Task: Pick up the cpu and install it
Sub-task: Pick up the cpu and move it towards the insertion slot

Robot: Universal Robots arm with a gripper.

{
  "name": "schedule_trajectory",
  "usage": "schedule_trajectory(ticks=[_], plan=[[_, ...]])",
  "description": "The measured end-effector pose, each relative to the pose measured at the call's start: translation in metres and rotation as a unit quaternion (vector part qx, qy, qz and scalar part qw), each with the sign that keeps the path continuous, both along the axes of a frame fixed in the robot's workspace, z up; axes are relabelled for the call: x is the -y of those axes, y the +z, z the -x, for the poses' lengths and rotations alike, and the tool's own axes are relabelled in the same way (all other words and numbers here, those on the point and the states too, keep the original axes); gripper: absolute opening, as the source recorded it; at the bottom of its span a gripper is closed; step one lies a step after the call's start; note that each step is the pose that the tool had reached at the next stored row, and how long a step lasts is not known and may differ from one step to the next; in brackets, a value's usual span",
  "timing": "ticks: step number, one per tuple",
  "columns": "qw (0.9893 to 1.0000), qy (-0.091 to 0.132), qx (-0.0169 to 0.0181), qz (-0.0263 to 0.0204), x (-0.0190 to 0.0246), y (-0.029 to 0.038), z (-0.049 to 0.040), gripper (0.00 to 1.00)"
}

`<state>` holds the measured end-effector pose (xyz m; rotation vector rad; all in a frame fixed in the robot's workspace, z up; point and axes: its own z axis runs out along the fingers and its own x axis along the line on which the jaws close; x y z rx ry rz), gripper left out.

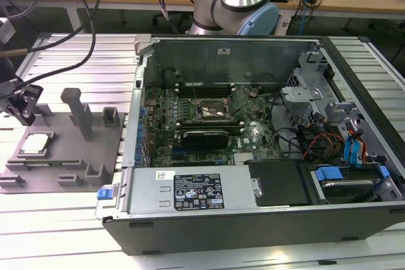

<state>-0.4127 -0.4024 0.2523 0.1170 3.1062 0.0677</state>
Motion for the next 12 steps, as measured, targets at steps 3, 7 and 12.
schedule_trajectory(ticks=[3, 7, 12], plan=[[1.0000, -0.001, -0.0010, -0.0001, 0.0032, -0.0055, 0.0004, 0.11], [1.0000, -0.001, -0.0023, 0.0000, 0.0082, -0.0124, 0.0013, 0.11], [1.0000, -0.001, -0.0024, -0.0001, 0.0102, -0.0235, 0.0033, 0.11]])
